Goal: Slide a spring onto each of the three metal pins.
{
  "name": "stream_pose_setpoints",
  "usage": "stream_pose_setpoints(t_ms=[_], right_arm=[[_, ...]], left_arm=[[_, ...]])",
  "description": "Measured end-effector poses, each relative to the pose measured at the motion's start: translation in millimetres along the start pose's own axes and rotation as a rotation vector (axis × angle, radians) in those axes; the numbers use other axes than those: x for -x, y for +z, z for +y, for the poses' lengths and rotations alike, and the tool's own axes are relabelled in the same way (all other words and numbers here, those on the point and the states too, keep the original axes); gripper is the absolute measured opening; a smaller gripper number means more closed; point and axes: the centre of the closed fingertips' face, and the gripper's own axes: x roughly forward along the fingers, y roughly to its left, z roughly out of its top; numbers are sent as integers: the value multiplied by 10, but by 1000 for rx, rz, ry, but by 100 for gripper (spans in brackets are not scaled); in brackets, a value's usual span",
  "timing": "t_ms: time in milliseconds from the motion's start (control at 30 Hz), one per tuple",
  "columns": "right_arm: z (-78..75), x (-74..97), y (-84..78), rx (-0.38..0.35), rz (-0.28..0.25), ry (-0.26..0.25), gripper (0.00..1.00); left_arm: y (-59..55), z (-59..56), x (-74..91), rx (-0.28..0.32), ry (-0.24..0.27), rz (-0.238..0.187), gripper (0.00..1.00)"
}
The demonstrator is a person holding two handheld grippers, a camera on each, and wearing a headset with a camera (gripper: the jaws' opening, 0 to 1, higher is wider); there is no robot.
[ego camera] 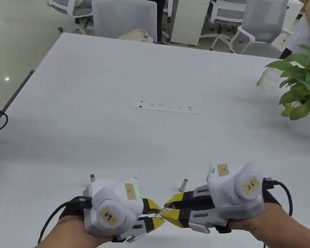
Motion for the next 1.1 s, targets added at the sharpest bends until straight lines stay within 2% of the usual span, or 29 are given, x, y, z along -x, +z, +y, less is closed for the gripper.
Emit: stream_pose_setpoints(t_ms=[367, 733, 1100], right_arm=[[57, 20, -88, 136, 108, 51, 17], [130, 6, -127, 277, 211, 118, 16], [192, -27, -152, 337, 235, 150, 9]], left_arm=[[34, -34, 12, -30, -19, 2, 2], [42, -164, -19, -66, -60, 17, 2], [26, -211, -26, -76, -82, 22, 2]])
